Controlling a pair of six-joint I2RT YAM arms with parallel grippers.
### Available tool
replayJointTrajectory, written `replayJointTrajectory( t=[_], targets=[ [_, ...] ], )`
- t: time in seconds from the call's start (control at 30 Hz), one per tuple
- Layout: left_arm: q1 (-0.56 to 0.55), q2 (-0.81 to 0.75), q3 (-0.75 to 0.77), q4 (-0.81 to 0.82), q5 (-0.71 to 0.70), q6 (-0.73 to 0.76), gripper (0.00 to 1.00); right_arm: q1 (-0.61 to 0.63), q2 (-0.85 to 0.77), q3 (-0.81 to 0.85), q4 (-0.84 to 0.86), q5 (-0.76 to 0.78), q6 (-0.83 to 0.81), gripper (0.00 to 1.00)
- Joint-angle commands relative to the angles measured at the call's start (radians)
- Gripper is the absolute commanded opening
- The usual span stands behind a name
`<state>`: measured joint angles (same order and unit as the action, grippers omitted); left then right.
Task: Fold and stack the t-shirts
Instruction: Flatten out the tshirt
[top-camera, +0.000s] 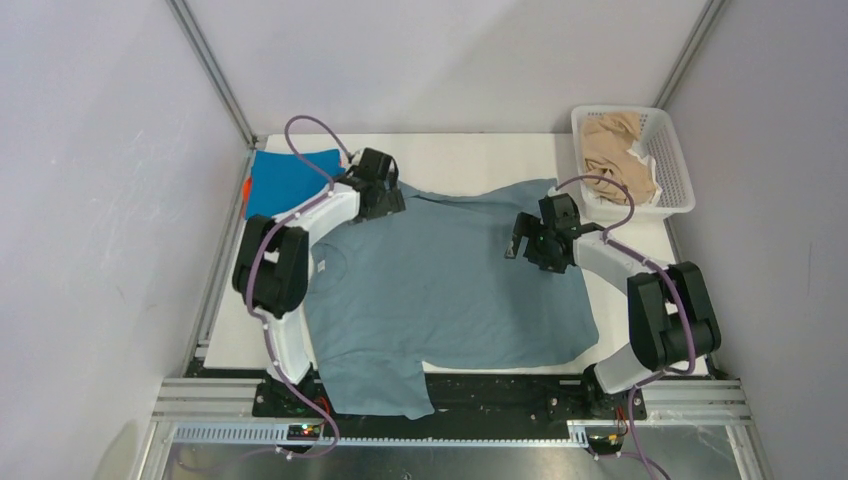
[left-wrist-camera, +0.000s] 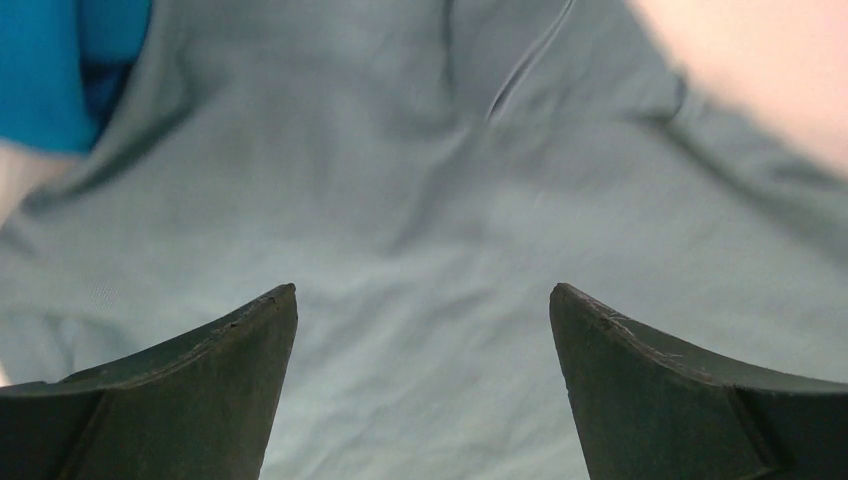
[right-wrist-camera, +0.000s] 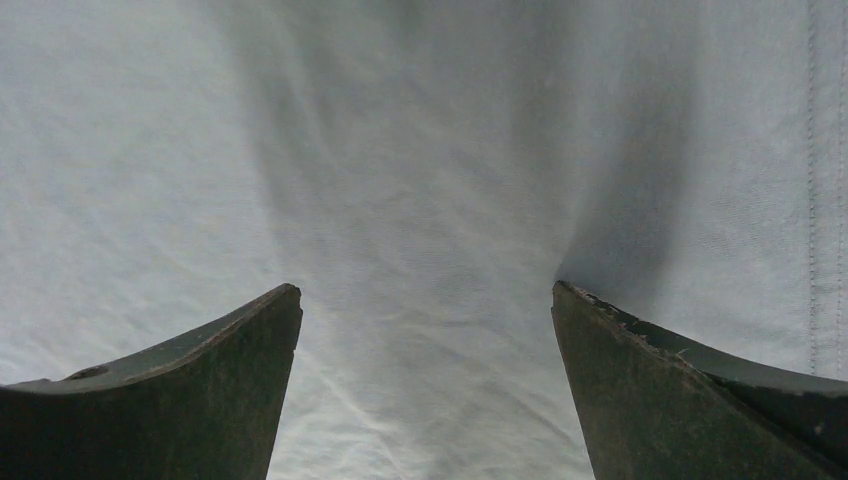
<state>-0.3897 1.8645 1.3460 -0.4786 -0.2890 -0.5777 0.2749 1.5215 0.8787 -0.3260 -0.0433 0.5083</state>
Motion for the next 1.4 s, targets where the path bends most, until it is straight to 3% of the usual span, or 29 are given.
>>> replayJointTrajectory(
  t=[0.0, 0.13, 0.3, 0.37, 0.53, 0.67, 0.83, 1.07, 1.23, 1.37],
  targets=[
    [0.031, 0.112, 0.17, 0.054, 0.056, -0.026, 1.0, -0.003, 0.037, -0.014, 0.033, 0.018, 0.01, 0.99],
    [0.045, 0.211, 0.302, 0.054, 0.036, -0.01, 1.0, -0.003, 0.057, -0.019, 0.032, 0.011, 0.006, 0.99],
    [0.051, 0.276, 0.344, 0.054, 0.038, 0.014, 0.95, -0.005, 0.033, -0.025, 0.031, 0.021, 0.004, 0.99],
    [0.051, 0.303, 0.368, 0.055, 0.034, 0.01, 0.84, -0.004, 0.021, -0.029, 0.032, 0.024, 0.004, 1.0],
    [0.058, 0.38, 0.462, 0.054, 0.073, -0.022, 0.47, -0.006, 0.003, -0.037, 0.026, 0.057, 0.003, 0.99],
    [0.063, 0.414, 0.505, 0.052, 0.066, -0.038, 0.34, -0.013, 0.003, -0.038, 0.023, 0.081, 0.001, 0.99],
    [0.079, 0.427, 0.53, 0.053, 0.083, -0.051, 0.02, -0.023, 0.002, -0.038, 0.023, 0.084, -0.001, 0.99],
    [0.083, 0.44, 0.604, 0.061, 0.132, -0.093, 0.0, -0.026, -0.016, -0.043, 0.019, 0.098, -0.001, 0.99],
    [0.084, 0.607, 0.898, 0.082, 0.146, -0.189, 0.02, -0.027, -0.016, -0.045, 0.019, 0.108, -0.002, 0.99],
    [0.086, 0.778, 1.182, 0.097, 0.175, -0.237, 0.37, -0.028, -0.021, -0.046, 0.016, 0.1, 0.001, 0.99]
  ],
)
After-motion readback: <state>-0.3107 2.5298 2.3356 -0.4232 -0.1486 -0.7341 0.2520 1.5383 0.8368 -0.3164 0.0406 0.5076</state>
